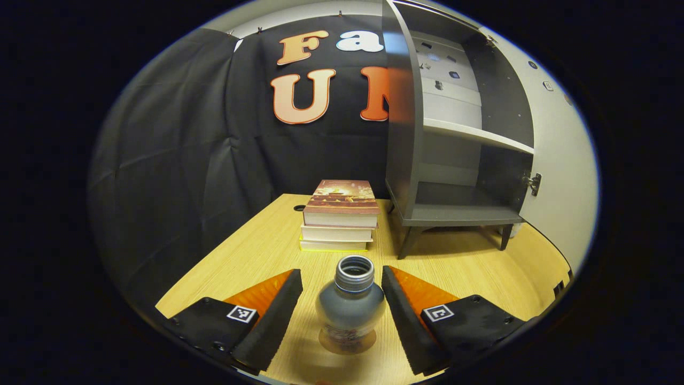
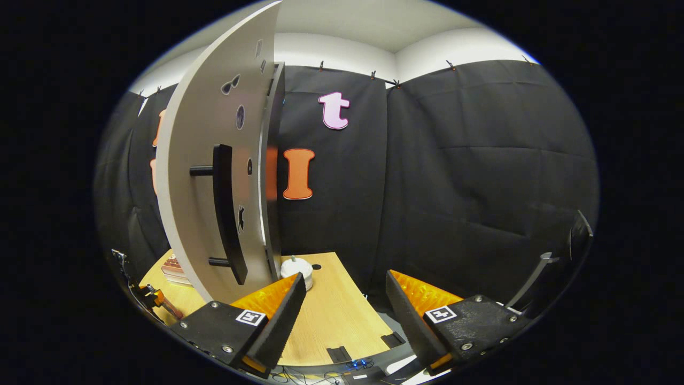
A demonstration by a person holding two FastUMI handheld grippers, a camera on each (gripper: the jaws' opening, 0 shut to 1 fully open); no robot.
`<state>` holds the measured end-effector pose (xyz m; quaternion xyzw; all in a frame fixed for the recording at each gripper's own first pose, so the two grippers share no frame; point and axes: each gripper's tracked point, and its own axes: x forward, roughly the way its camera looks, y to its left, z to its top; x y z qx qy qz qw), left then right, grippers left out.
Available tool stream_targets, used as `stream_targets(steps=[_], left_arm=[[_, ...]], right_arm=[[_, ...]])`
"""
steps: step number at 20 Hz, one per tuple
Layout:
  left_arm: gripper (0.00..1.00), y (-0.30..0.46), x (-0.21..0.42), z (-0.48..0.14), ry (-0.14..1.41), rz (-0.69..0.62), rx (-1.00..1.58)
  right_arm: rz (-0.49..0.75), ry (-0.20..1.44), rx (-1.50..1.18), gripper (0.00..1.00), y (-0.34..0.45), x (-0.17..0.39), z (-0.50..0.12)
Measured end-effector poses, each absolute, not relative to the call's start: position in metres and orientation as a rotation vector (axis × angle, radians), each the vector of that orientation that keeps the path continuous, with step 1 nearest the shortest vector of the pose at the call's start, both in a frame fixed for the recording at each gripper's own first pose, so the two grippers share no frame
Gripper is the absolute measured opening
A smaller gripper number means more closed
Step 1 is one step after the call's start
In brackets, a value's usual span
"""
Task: Open the cabinet door with the right hand, grasp the bottle in the cabinet with the left hand and place it on the coaster, then close the cabinet door with the right hand.
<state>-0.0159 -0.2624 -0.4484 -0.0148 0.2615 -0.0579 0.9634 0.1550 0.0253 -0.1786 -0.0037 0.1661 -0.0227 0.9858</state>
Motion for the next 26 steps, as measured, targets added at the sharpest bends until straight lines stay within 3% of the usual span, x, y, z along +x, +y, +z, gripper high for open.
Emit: stream_targets(steps=[8,10,11,15,21,26], left_arm=[[1.00,-0.260,-0.032,-0.386,0.484,-0.125,-0.014],[0.98,-0.261,-0.036,-0.360,0.461,-0.136,-0.017],[0.98,-0.263,-0.036,-0.347,0.452,-0.147,-0.020],[1.00,-0.260,-0.032,-0.279,0.392,-0.154,-0.015],[0.94,-0.258,-0.019,-0.183,0.297,-0.146,0.043],[0.97,-0.265,-0.004,-0.121,0.256,-0.159,-0.056]], right_arm=[[-0.029,0.356,0.017,0.98,0.023,0.157,-0.199],[-0.020,0.370,0.029,0.98,0.024,0.157,-0.208],[-0.015,0.379,0.036,0.93,0.025,0.158,-0.214],[0.014,0.413,0.058,0.93,0.031,0.162,-0.233],[0.076,0.436,0.072,0.93,0.053,0.174,-0.250],[0.133,0.445,0.086,0.93,0.076,0.180,-0.253]])
